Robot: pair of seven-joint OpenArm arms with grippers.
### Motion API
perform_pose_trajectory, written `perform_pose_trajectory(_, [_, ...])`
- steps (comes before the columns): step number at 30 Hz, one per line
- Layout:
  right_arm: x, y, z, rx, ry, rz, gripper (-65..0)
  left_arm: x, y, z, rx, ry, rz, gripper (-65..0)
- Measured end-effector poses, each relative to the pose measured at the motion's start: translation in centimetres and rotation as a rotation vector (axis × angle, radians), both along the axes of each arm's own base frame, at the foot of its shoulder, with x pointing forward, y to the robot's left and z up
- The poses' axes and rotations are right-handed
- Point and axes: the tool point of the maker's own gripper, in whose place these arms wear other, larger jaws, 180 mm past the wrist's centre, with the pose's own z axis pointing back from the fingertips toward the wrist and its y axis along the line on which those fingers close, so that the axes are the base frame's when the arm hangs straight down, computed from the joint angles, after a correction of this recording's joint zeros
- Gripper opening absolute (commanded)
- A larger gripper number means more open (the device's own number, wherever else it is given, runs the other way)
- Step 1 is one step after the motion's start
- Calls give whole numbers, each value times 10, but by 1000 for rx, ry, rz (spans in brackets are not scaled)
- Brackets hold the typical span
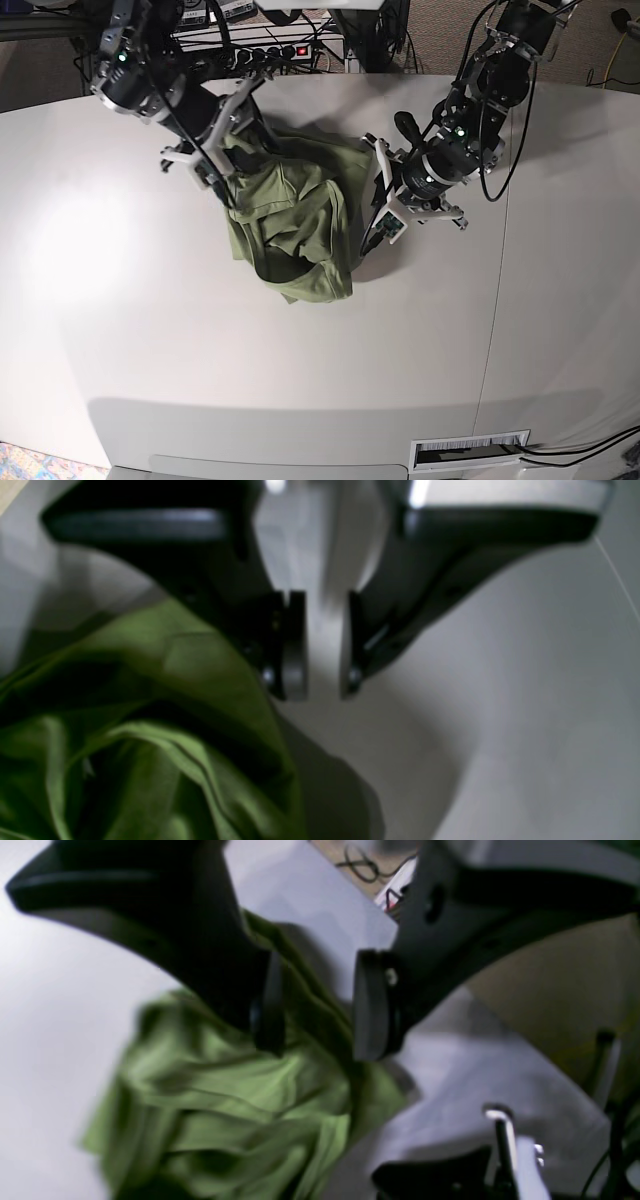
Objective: Fold the T-shirt properly
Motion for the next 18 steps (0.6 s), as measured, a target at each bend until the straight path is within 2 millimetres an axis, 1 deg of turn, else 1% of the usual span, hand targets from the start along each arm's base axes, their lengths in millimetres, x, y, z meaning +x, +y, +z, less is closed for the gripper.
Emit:
perform_pose_trajectory(3, [-1, -19, 16, -36, -53, -59, -409, 0, 0, 0, 1, 0, 0, -516])
perform_pose_trajectory(7, [6, -44, 26, -53, -106, -143, -409, 0, 0, 0, -1, 0, 0, -516])
perform_pose_trajectory(9, [10, -47, 32, -40, -138, -158, -409, 0, 0, 0, -4, 1, 0, -516])
perform_pose_trajectory(13, [18, -48, 37, -42, -174, -167, -409, 1, -1, 1, -8, -4, -1, -516])
perform_pose_trajectory(14, [22, -49, 36, -23, -180, -171, -409, 0, -1, 1, -8, -4, -1, -516])
perform_pose_trajectory(18, [35, -59, 16, -9, -130, -203, -409, -2, -1, -1, -8, 4, 0, -516])
